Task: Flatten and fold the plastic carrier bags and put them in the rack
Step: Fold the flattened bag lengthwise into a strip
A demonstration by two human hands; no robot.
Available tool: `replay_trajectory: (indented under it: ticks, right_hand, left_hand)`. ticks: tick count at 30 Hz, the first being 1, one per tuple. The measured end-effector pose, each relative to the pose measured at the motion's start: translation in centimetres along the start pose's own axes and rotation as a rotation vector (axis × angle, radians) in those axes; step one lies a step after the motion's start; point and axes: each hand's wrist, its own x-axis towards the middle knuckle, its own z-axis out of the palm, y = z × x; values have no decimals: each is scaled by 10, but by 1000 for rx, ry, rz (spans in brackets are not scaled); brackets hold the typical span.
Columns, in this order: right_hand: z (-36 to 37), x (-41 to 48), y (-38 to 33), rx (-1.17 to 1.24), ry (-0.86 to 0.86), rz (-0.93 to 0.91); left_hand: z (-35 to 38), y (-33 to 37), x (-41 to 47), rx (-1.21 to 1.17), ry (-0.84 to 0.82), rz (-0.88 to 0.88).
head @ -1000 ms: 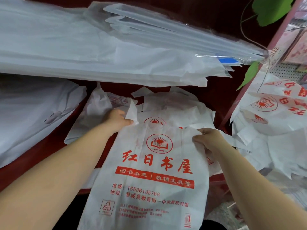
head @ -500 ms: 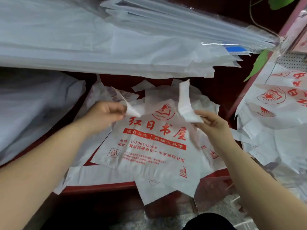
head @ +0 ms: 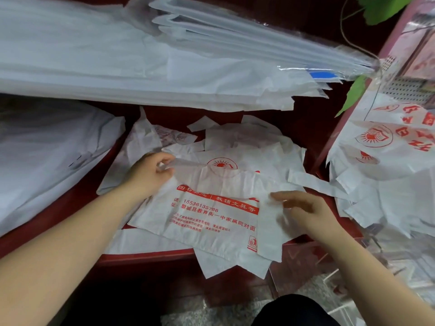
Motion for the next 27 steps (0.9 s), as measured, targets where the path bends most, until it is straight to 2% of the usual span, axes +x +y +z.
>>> replay_trajectory:
  ticks: [4, 6, 8, 9, 11, 13, 15, 17, 19, 22, 27]
  right_hand:
    - [-5, -3, -11, 121, -89, 26]
    - [-7, -3, -12, 194, -143, 42]
    - [-9, 1, -12, 279, -106, 112]
    - [-11, 4, -9, 252, -24, 126]
    - [-15, 16, 0, 3, 176, 125]
    - [-16, 28, 6, -268, 246, 134]
    - [-14, 38, 9, -401, 143, 160]
    - [-7, 44, 9, -580, 5, 117]
    - [3, 50, 7, -716, -57, 50]
    - [14, 58, 4, -694, -7, -32]
    - [13, 63, 1, -482, 38, -57]
  left_hand:
    - [7, 16, 14, 334, -75, 155]
    - [16, 20, 19, 423, -187, 189]
    - [26, 16, 20, 452, -306, 166]
    - [30, 12, 20, 470, -347, 149]
    - [35, 1, 19, 516, -379, 139]
    - [36, -4, 19, 550, -367, 149]
    - [37, -6, 19, 561, -353, 156]
    - [37, -5, 18, 566, -344, 162]
    - [37, -4, 17, 573, -341, 169]
    - [37, -4, 16, 567, -335, 170]
    - [37, -3, 16, 572, -329, 177]
